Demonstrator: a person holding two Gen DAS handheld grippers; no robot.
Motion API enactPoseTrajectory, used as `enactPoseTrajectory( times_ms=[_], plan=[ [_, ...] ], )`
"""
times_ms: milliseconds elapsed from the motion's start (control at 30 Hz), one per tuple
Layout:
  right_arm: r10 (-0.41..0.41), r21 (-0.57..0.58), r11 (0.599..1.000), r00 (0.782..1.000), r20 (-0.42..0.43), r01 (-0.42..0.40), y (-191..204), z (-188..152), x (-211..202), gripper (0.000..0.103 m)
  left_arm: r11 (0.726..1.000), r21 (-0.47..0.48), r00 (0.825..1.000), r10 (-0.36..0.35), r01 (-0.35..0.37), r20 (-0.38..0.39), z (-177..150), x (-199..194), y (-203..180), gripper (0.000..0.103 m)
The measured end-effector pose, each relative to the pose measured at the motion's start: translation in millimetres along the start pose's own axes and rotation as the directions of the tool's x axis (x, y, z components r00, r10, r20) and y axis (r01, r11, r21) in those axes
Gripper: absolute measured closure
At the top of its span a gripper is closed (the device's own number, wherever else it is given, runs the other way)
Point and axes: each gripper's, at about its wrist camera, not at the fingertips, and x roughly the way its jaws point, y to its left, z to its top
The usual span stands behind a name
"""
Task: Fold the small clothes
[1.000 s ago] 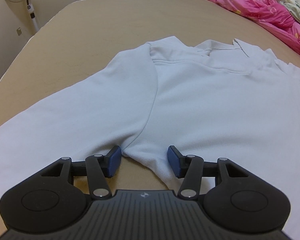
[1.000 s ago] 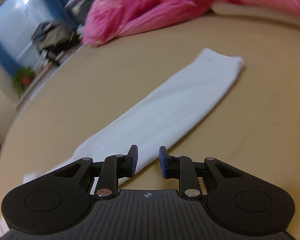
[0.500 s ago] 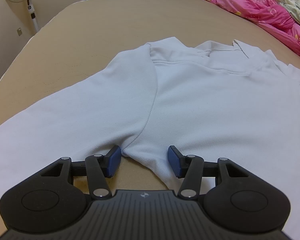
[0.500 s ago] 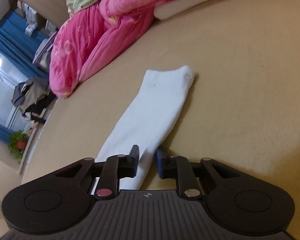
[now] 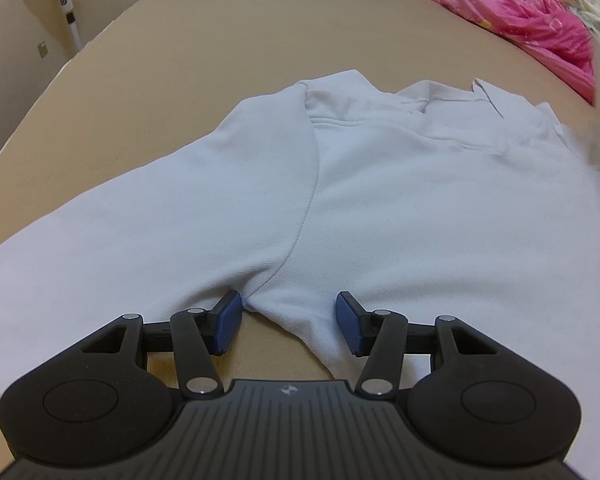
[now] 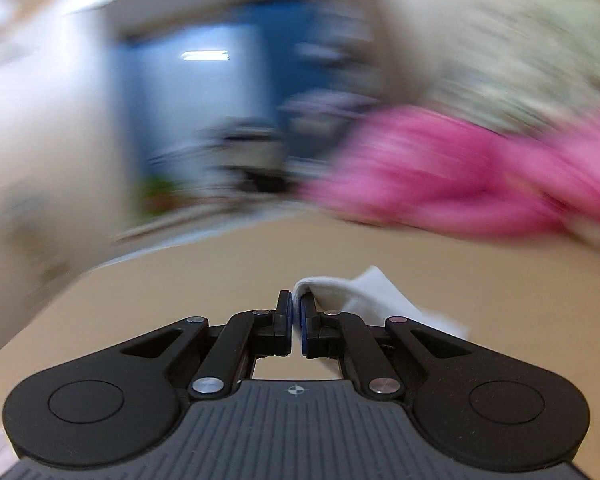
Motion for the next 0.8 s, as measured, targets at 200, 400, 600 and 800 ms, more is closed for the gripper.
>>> enactPoseTrajectory(
  times_ms=[200,400,600,800],
  plan=[
    [0.391,-0.006,0.894,0.784,-0.482,-0.449,164.2,-99.2,17.8,0.093,0.996,-0.083,1.000,-0.029,0.029,0.003,4.3,-14.9,13.2,0.045],
    [0.293,-0.144,0.877,0.749,-0.594,-0.458,140.5,-108.1,-26.2,0.086,0.960,-0.214,0.975,-0.146,0.180,0.166,13.2,-46.5,25.1,0.056],
    [0.168,-0.194,0.922,0.799,-0.577,-0.334,66.7,-82.6,-73.4,0.076,0.914,-0.237,0.933,-0.278,0.330,0.226,22.4,-33.0,-4.0,0.062],
    [-0.045,-0.264,0.959,0.868,-0.494,-0.101,30.6,-94.5,-62.2,0.074,0.867,-0.361,0.931,-0.263,0.343,0.253,31.3,1.1,-17.7,0.064]
  ],
)
